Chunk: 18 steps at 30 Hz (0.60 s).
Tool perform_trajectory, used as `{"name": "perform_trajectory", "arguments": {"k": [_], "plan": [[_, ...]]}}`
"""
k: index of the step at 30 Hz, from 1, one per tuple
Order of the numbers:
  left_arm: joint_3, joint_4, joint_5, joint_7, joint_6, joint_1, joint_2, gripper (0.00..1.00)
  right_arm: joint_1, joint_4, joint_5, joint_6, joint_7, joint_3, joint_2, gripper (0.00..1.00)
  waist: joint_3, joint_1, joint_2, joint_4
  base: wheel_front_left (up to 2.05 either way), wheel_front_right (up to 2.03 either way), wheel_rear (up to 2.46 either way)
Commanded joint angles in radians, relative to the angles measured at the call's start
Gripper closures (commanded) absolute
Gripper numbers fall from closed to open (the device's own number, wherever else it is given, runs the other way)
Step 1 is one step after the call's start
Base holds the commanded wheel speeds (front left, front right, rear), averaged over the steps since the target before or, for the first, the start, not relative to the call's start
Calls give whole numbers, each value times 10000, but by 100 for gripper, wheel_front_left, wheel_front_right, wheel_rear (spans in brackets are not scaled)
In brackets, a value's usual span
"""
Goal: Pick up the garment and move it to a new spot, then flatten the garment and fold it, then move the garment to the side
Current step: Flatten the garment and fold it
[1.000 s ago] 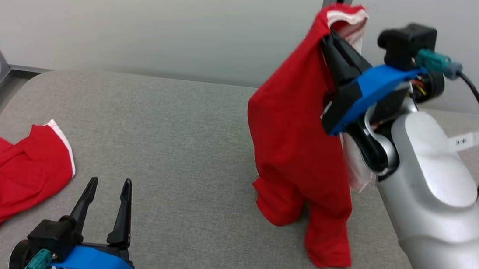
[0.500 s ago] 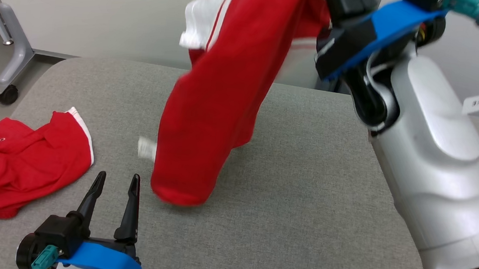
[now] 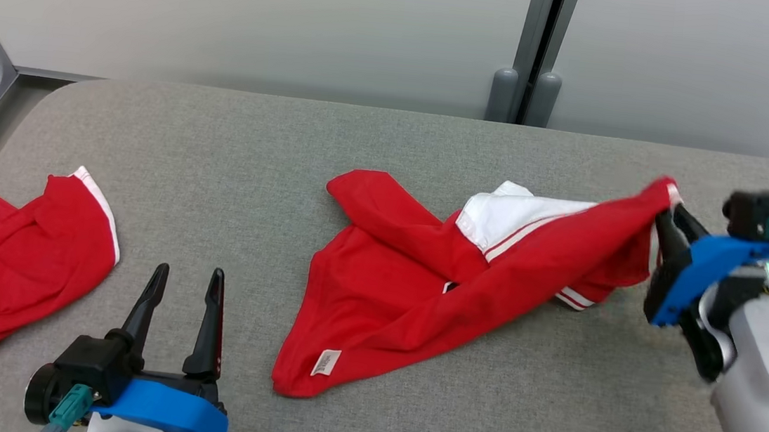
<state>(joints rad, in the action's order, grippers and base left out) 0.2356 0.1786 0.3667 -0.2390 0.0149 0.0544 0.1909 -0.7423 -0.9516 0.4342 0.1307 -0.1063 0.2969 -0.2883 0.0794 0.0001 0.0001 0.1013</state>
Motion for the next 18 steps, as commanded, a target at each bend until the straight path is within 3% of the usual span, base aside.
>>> {"name": "perform_trajectory", "arguments": {"k": [1,8,12,18], "plan": [[1,-2,-7,-7,-52,163,5,0,258,-130,-119,1,60,-63,-29,0,6,-1,-1,-5,0,0,0],[69,62,49,-41,-33,119,43,0,481,-1169,-651,1,1781,-784,-282,0,-48,-1,-1,23,0,0,0],[121,57,52,-24,-71,45,73,0,133,-391,-1078,1,1983,-1136,-491,0,-93,-1,-1,105,0,0,0],[180,-68,59,-13,-85,113,74,0,-121,1083,-1405,1,3334,-1511,52,0,76,-1,-1,341,0,0,0]]}}
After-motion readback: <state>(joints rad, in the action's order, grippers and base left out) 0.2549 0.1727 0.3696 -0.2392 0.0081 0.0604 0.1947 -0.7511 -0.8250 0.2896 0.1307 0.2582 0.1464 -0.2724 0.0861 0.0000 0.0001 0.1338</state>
